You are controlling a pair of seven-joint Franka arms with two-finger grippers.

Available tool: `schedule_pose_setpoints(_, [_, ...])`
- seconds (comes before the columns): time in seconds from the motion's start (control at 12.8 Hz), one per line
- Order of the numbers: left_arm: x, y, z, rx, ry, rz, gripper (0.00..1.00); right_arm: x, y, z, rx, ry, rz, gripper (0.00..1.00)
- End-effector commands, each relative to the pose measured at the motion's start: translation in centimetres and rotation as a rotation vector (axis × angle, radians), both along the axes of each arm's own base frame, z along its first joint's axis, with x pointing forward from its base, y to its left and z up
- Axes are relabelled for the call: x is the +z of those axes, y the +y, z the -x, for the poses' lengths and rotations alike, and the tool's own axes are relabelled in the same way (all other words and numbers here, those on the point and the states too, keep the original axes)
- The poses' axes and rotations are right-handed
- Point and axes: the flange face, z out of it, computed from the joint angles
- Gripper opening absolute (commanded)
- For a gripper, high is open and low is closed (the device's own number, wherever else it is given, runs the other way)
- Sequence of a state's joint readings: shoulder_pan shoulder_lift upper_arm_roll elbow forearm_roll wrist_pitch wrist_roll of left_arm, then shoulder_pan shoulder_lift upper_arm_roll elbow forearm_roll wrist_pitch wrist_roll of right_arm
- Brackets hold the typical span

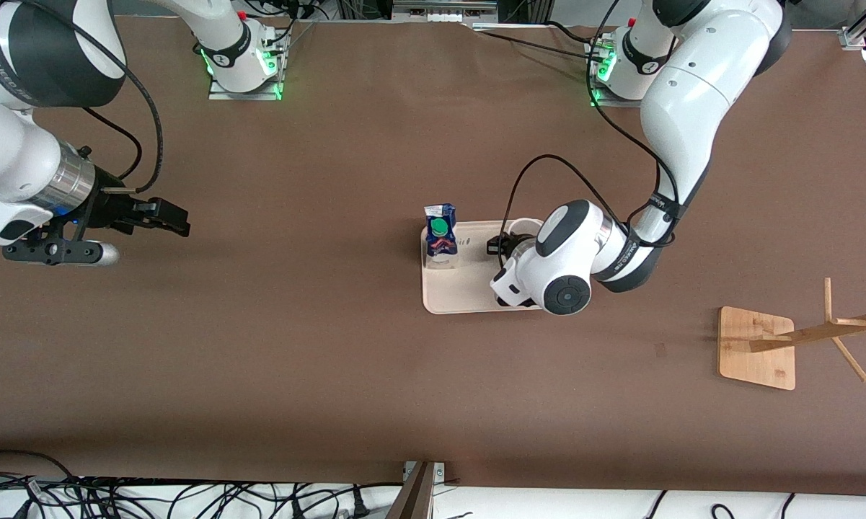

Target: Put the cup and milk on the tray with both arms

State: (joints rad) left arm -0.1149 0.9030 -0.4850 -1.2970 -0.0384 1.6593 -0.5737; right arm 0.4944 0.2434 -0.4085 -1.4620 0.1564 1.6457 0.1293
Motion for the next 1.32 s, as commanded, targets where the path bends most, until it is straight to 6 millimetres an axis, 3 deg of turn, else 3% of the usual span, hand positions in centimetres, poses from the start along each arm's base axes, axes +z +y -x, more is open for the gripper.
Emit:
schedule_pose_setpoints(0.0, [-0.4,0.2,-0.5,-0.022,-0.018,0.003,1.0,1.1,-0.9,1.9,0.037,0.0,-0.005,1.0])
schedule_pose_setpoints(0.23, [-0.2,0.5,-0.7,-0.027,-0.021,0.009,1.0,1.0,-4.3,2.9,0.028,0.007,-0.025,1.0])
schedule_pose_setpoints(0.39, [0.3,0.5,-0.7,-0.027,-0.025,0.005,1.0,1.9,-5.4,3.4,0.052,-0.003,-0.019,1.0])
schedule_pose_setpoints(0.7, [3.9,1.0,-0.9,-0.038,-0.029,-0.014,1.0,2.3,-8.0,5.9,0.04,-0.01,-0.027,1.0])
schedule_pose_setpoints(0.86, [7.9,1.8,-1.5,-0.064,-0.112,-0.059,1.0,1.9,-8.6,6.6,0.053,-0.017,-0.009,1.0])
schedule_pose_setpoints(1.01, [14.4,3.8,-3.2,-0.103,-0.287,-0.162,1.0,2.0,-8.6,6.4,0.062,-0.021,0.019,1.0])
schedule_pose_setpoints(1.25, [20.4,5.4,-3.1,-0.151,-0.416,-0.287,1.0,2.5,-7.9,5.9,0.069,-0.033,0.027,1.0])
